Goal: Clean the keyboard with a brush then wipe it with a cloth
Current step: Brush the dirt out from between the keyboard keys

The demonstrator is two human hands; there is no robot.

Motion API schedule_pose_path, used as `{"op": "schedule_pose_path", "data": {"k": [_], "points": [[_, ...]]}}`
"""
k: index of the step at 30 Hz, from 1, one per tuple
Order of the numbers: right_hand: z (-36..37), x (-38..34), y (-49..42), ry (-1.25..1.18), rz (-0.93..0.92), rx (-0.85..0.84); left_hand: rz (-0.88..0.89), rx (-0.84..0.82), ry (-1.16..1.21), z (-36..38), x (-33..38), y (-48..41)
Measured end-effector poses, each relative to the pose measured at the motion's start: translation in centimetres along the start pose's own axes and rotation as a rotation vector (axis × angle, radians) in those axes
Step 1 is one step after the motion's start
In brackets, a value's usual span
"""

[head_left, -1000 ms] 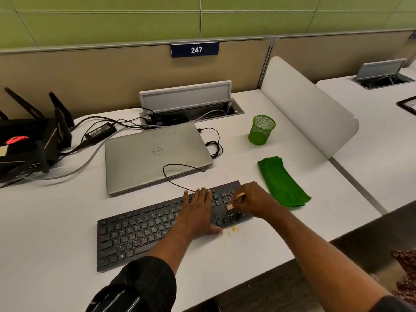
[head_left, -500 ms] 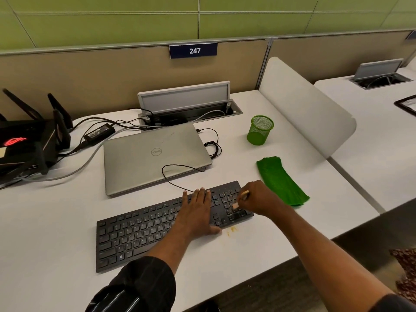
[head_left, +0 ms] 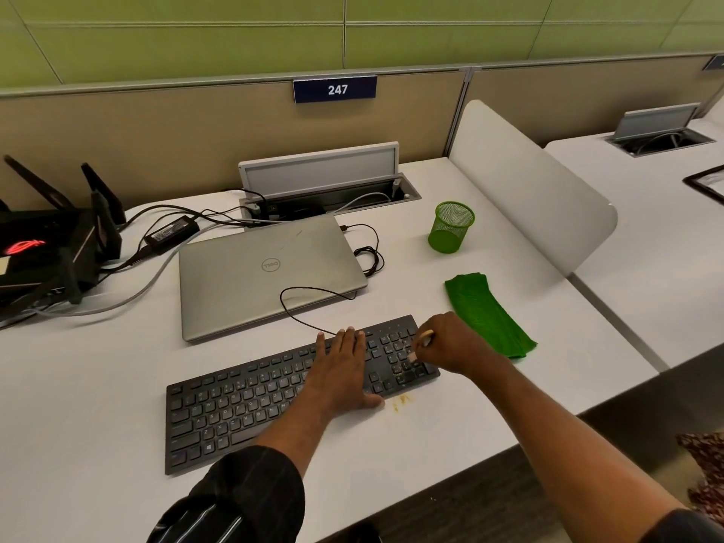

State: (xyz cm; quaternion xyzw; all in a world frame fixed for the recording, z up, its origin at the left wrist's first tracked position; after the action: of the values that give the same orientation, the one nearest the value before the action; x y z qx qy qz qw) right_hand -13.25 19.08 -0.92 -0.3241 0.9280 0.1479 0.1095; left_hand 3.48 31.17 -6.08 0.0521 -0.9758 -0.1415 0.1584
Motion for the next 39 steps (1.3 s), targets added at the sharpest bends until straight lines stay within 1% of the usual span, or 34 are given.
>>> {"op": "schedule_pose_path", "data": {"k": [3, 6, 9, 11, 13, 19, 23, 27, 29, 34, 36, 39], "points": [[-0.1, 0.5, 0.0, 0.048, 0.023, 0.021, -0.002, 0.001, -0.004, 0.0, 0.0, 0.1], [-0.3, -0.2, 0.3, -0.056, 0.005, 0.042, -0.002, 0.001, -0.006, 0.0, 0.1, 0.1], [-0.2, -2.1, 1.0, -0.120, -0.066, -0.013, 0.000, 0.004, -0.001, 0.0, 0.1, 0.1], [0.5, -3.0, 1.3, -0.090, -0.129, -0.042, -0.001, 0.002, 0.000, 0.0, 0.1, 0.1], [1.2, -3.1, 1.4, -0.015, -0.153, -0.037, -0.004, -0.003, -0.001, -0.1, 0.1, 0.1], [-0.2, -1.4, 0.8, 0.168, -0.052, -0.024, -0.008, -0.014, 0.012, -0.2, 0.2, 0.3], [-0.3, -1.2, 0.7, 0.055, -0.073, 0.019, -0.008, -0.016, 0.014, -0.2, 0.2, 0.3], [0.7, -2.7, 1.3, -0.084, -0.139, -0.041, -0.007, -0.016, 0.013, -0.2, 0.2, 0.2], [1.2, -2.6, 1.4, -0.039, -0.155, -0.066, -0.008, -0.017, 0.015, -0.2, 0.1, 0.2], [0.5, -0.8, 0.7, 0.099, -0.021, 0.000, -0.004, -0.006, 0.020, -0.1, 0.1, 0.2], [0.1, -1.2, 0.9, 0.062, -0.008, 0.013, -0.002, -0.002, 0.014, -0.1, 0.1, 0.2], [0.0, -2.8, 1.3, -0.196, -0.045, -0.050, 0.001, -0.001, 0.021, -0.1, 0.1, 0.2]]}}
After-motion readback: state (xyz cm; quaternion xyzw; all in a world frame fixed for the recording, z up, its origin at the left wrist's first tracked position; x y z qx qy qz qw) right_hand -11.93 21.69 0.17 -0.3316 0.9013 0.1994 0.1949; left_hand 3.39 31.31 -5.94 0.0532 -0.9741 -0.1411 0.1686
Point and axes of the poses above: each hand's wrist, its own y-axis away from the middle knuckle, its own z-axis out of the palm, x = y × z, the point moved 3 cm from there along -y, towards the middle knuckle, and after that the axes turned 11 degrees about y, right-handed, at the moved point
